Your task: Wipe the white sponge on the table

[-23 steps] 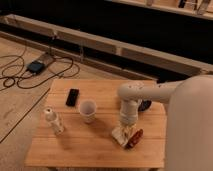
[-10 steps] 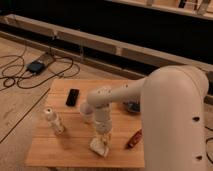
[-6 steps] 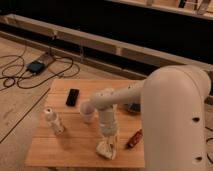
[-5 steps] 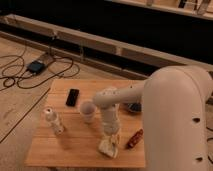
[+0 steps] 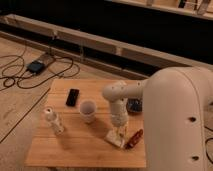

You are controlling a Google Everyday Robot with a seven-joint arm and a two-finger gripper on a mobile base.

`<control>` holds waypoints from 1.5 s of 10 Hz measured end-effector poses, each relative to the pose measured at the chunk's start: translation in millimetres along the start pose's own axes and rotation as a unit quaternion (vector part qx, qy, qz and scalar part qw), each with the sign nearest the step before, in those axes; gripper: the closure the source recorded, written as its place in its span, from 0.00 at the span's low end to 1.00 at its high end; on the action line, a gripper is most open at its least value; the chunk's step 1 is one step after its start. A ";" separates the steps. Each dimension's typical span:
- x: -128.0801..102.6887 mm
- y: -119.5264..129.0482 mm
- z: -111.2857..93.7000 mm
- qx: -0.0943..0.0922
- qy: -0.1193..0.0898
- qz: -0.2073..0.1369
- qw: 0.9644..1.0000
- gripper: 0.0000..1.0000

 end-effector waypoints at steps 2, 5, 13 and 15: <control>-19.0 -0.4 -12.1 -0.013 -0.024 0.011 1.000 1.00; -32.9 17.7 -24.5 -0.039 -0.056 -0.003 0.998 1.00; 26.8 90.0 4.6 -0.026 -0.006 -0.127 0.992 1.00; 30.2 86.9 8.7 -0.022 0.002 -0.125 0.992 1.00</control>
